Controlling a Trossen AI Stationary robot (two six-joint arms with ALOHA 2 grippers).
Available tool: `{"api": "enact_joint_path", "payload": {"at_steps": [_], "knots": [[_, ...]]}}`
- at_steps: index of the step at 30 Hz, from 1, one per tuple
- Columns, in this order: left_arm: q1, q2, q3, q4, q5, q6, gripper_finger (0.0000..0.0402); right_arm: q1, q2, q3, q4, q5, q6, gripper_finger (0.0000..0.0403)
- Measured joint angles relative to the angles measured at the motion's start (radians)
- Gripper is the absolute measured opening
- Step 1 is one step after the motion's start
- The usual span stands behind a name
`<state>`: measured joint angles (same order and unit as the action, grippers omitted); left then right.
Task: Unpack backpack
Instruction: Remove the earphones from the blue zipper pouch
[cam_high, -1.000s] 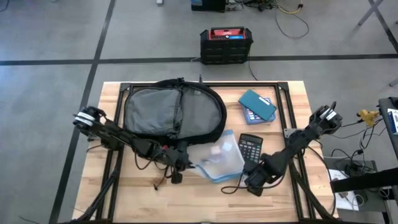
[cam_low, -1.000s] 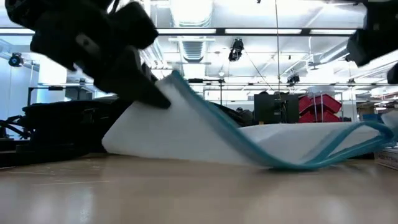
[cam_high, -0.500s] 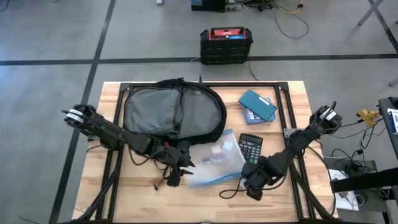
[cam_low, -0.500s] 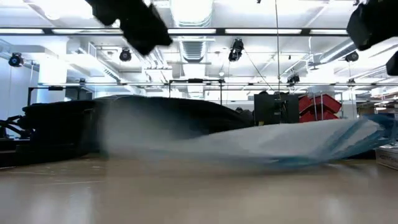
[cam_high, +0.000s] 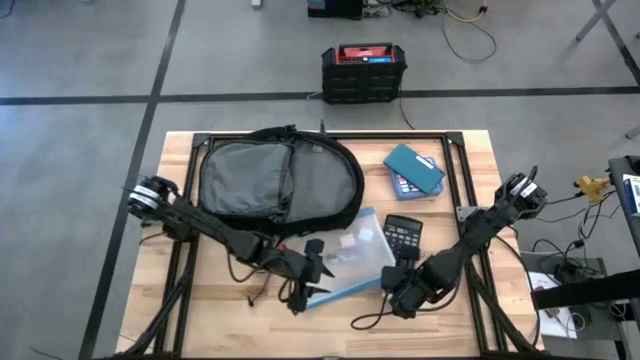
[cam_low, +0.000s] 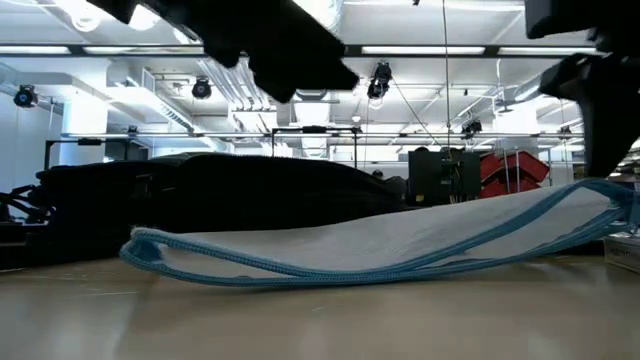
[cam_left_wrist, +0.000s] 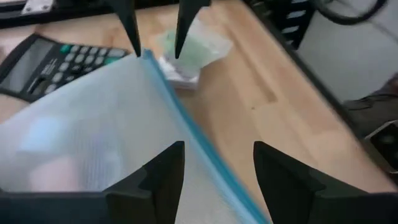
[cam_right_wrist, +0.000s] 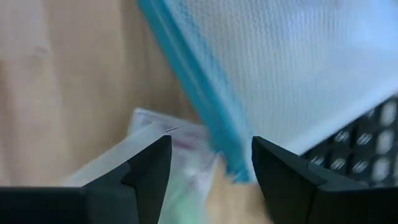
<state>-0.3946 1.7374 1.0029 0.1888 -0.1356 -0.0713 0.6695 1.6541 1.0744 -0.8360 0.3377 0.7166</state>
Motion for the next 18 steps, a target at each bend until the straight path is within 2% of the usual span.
{"api": "enact_joint_path", "payload": {"at_steps": [6,12,18], "knots": [[-0.002,0.002,0.001,0.013,-0.049,0.021,0.0148,-0.058,0.085,0.034,0.005,0.158,-0.108,0.0195],[-0.004,0.007,0.001,0.013,-0.05,0.012,0.0137,-0.111,0.092,0.134,0.045,0.334,-0.215,0.0191],[-0.003,0.03,0.001,0.053,-0.05,-0.106,0.0145,-0.155,0.092,0.187,0.151,0.342,-0.342,0.0179]]}}
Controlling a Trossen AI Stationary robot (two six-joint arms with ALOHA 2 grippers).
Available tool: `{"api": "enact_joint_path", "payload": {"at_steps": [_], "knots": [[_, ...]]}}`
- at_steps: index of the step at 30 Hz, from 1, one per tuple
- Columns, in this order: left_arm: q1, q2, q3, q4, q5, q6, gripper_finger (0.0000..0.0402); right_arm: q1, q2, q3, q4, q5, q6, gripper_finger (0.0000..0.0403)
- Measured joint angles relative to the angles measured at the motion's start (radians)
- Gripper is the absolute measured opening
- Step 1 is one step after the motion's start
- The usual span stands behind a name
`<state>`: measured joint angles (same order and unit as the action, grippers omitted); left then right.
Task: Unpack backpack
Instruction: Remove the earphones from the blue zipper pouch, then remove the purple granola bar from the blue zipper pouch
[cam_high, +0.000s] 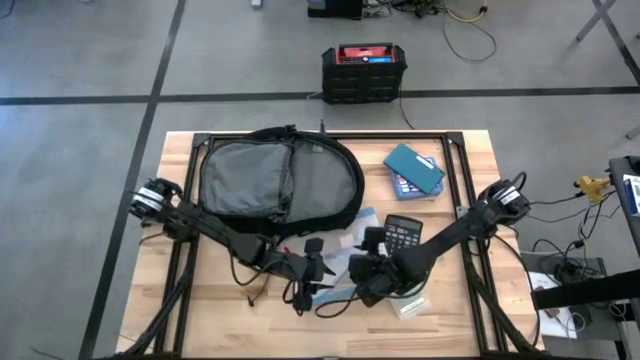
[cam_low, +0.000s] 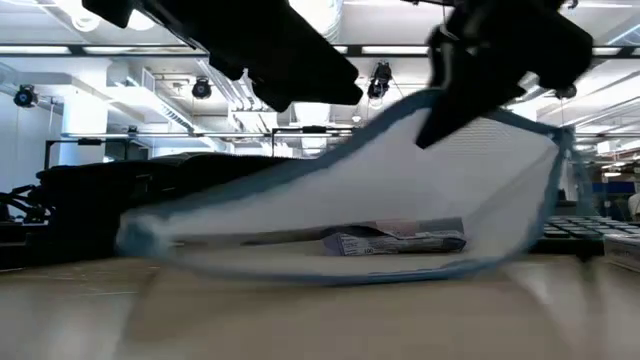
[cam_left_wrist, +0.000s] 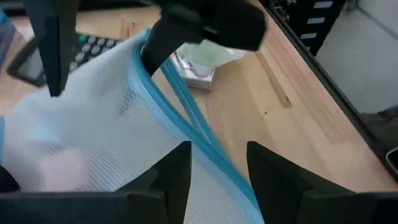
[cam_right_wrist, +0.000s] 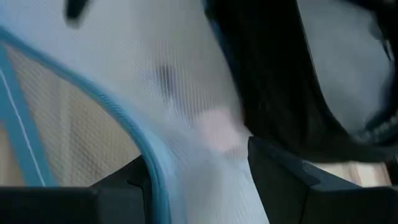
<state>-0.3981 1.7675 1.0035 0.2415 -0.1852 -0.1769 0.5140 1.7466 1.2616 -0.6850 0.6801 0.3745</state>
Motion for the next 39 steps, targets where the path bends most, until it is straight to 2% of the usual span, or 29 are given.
{"api": "enact_joint_path", "payload": {"at_steps": [6,11,16,20,27,30,39], "knots": [[0.009,0.091,0.0,0.122,0.002,-0.08,0.0183,-0.024,0.0,0.001,0.016,-0.007,-0.008,0.0163],[0.032,0.126,0.0,0.15,-0.019,-0.128,0.0217,-0.024,0.0,-0.004,0.013,-0.017,-0.009,0.0152],[0.056,0.118,0.0,0.123,-0.102,-0.154,0.0235,-0.024,0.0,-0.008,0.014,-0.027,-0.008,0.014],[0.055,0.114,0.019,0.079,-0.196,-0.071,0.0233,-0.024,0.0,-0.009,0.015,-0.027,-0.003,0.0131],[0.055,0.114,0.123,-0.162,-0.398,0.002,0.0217,-0.024,0.0,-0.012,0.018,-0.071,0.02,0.0125],[0.058,0.113,0.151,-0.207,-0.462,0.024,0.0212,-0.024,0.0,-0.012,0.019,-0.079,0.019,0.0133],[0.058,0.113,0.161,-0.268,-0.585,0.089,0.0202,-0.024,0.0,-0.012,0.02,-0.09,0.019,0.0147]]}}
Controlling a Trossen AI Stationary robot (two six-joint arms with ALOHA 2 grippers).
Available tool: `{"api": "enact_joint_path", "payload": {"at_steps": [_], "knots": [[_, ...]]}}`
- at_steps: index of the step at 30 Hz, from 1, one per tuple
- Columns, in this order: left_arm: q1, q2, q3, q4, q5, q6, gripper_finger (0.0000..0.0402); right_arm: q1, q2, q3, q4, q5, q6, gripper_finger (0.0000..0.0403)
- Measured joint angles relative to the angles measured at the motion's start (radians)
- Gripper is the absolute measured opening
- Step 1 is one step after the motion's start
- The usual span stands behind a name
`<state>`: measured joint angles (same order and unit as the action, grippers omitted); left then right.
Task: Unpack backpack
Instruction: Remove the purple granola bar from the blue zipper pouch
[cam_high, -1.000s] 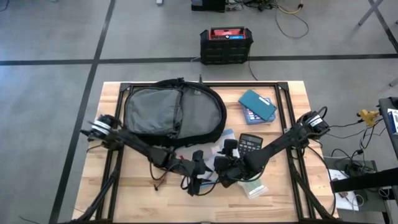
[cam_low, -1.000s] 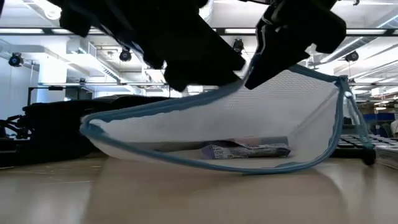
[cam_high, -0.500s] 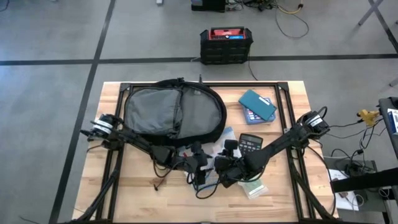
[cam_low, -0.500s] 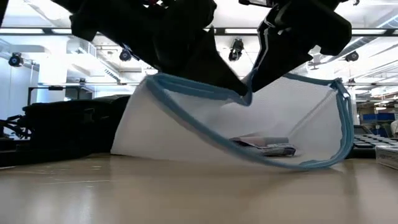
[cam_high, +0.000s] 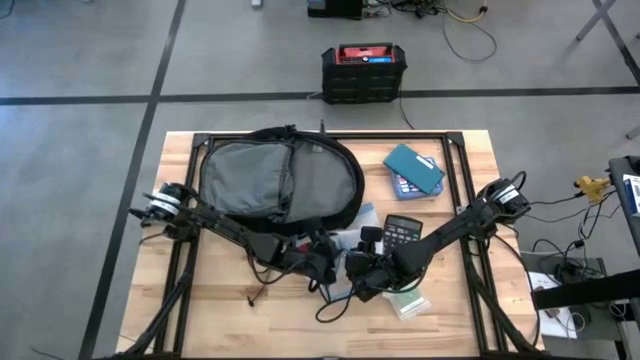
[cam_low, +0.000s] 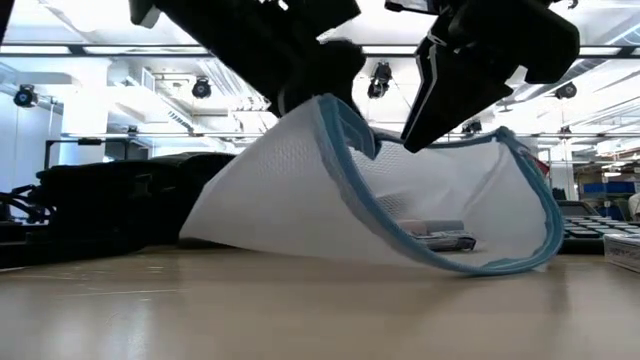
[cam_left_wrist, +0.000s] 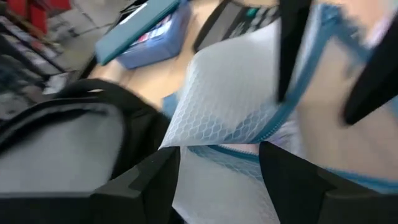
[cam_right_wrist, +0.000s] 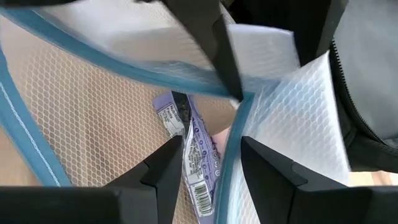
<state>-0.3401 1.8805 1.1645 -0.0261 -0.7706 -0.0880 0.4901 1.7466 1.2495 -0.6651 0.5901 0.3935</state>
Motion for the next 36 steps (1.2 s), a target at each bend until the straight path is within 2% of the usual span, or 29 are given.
{"api": "enact_joint_path", "payload": {"at_steps": [7,13,15,18,24,33,36], "knots": [[0.001,0.0,0.0,-0.068,-0.05,-0.001,0.0188,0.003,0.015,0.0,0.031,-0.205,0.006,0.0132],[0.002,0.0,0.0,-0.068,-0.053,-0.001,0.0173,0.006,0.116,0.01,0.218,-0.351,-0.013,0.0125],[0.002,0.0,0.0,-0.068,-0.053,0.0,0.0168,-0.007,0.157,0.029,0.218,-0.354,-0.041,0.013],[0.002,-0.001,-0.001,-0.077,-0.054,0.0,0.0162,-0.044,0.186,0.055,0.194,-0.3,-0.08,0.0149],[0.005,-0.009,-0.022,-0.131,-0.055,-0.036,0.0152,-0.112,0.179,0.066,0.157,-0.269,-0.126,0.0199],[0.011,-0.011,-0.032,-0.229,-0.057,-0.125,0.0157,-0.19,0.203,0.059,0.092,-0.289,-0.169,0.0235],[0.012,-0.011,-0.039,-0.255,-0.056,-0.162,0.016,-0.208,0.202,0.056,0.095,-0.35,-0.171,0.0234]]}}
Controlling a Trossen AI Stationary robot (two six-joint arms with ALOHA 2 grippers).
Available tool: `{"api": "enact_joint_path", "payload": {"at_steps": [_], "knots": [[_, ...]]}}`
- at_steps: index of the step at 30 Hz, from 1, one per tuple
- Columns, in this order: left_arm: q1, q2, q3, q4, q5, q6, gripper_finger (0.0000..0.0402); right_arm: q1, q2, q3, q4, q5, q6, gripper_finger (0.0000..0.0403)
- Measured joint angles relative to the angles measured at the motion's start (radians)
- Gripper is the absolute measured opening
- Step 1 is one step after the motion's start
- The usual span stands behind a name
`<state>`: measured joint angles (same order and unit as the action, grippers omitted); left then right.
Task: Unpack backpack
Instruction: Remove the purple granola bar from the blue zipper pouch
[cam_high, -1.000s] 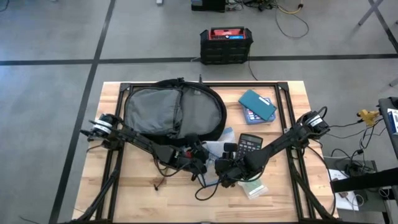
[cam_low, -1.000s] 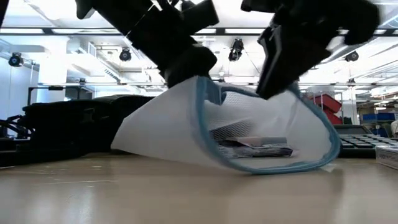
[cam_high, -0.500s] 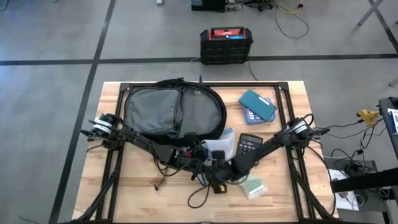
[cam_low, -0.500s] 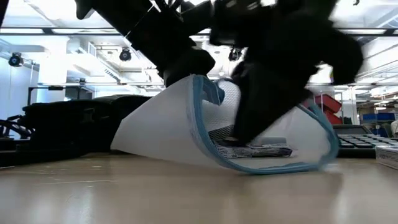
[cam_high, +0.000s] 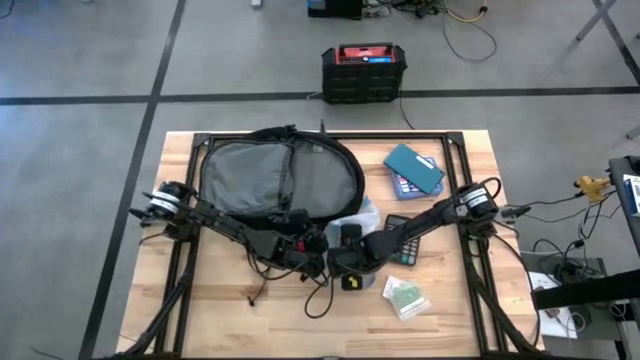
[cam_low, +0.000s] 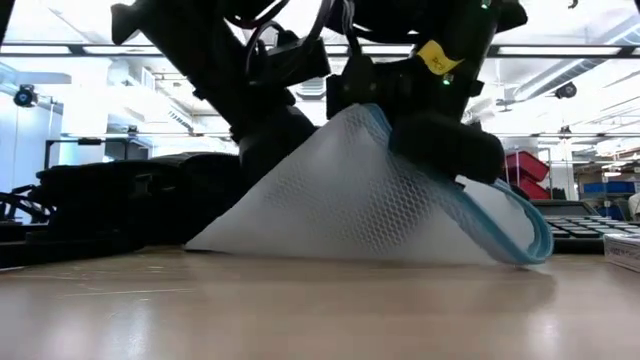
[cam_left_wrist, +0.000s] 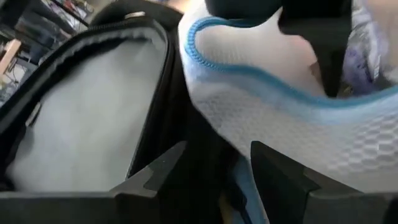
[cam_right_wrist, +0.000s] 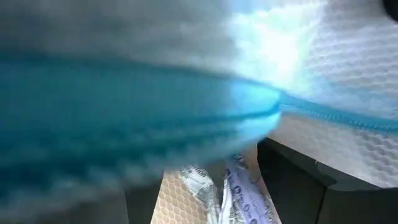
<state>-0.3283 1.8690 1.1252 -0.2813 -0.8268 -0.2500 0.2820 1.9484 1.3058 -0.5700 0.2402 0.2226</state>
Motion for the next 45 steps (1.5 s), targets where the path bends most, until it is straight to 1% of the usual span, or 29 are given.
{"api": "enact_joint_path", "payload": {"at_steps": [3,7,9,12,14,15,21,24,28,33,39,41,45], "knots": [[-0.001,0.0,-0.023,0.0,0.001,-0.041,0.0158,-0.013,0.0,-0.007,0.0,-0.105,0.005,0.0221],[-0.001,0.0,-0.076,0.032,0.005,-0.143,0.015,-0.016,-0.002,-0.016,0.003,-0.127,0.037,0.0181],[-0.003,0.0,-0.11,0.066,0.006,-0.172,0.0145,-0.015,-0.002,-0.016,0.003,-0.133,0.039,0.0148],[-0.003,0.0,-0.168,0.15,0.028,-0.193,0.014,-0.013,-0.004,-0.016,0.0,-0.144,0.039,0.0081],[-0.004,0.008,-0.212,0.237,0.05,-0.201,0.0137,-0.008,-0.011,-0.018,-0.008,-0.143,0.038,0.0032],[-0.005,0.013,-0.234,0.277,0.058,-0.2,0.0136,-0.003,-0.019,-0.019,-0.012,-0.14,0.037,0.0019],[-0.005,0.037,-0.364,0.5,0.069,-0.192,0.0132,0.039,-0.089,0.001,-0.079,-0.132,0.068,0.0012],[-0.006,0.04,-0.407,0.565,0.072,-0.19,0.0131,0.071,-0.123,0.01,-0.081,-0.129,0.068,0.0005],[-0.006,0.04,-0.423,0.574,0.073,-0.195,0.0126,0.12,-0.155,0.037,-0.085,-0.13,0.073,0.0003],[-0.006,0.039,-0.423,0.571,0.076,-0.186,0.012,0.216,-0.18,0.06,-0.079,-0.137,0.084,0.0001],[-0.006,0.027,-0.425,0.546,0.09,-0.186,0.0119,0.314,-0.251,0.049,-0.135,-0.134,0.193,0.0001],[-0.008,0.027,-0.425,0.541,0.089,-0.186,0.0119,0.344,-0.284,0.038,-0.162,-0.097,0.241,0.0],[-0.008,0.027,-0.425,0.534,0.089,-0.186,0.0119,0.395,-0.36,-0.003,-0.168,0.027,0.312,0.0]]}}
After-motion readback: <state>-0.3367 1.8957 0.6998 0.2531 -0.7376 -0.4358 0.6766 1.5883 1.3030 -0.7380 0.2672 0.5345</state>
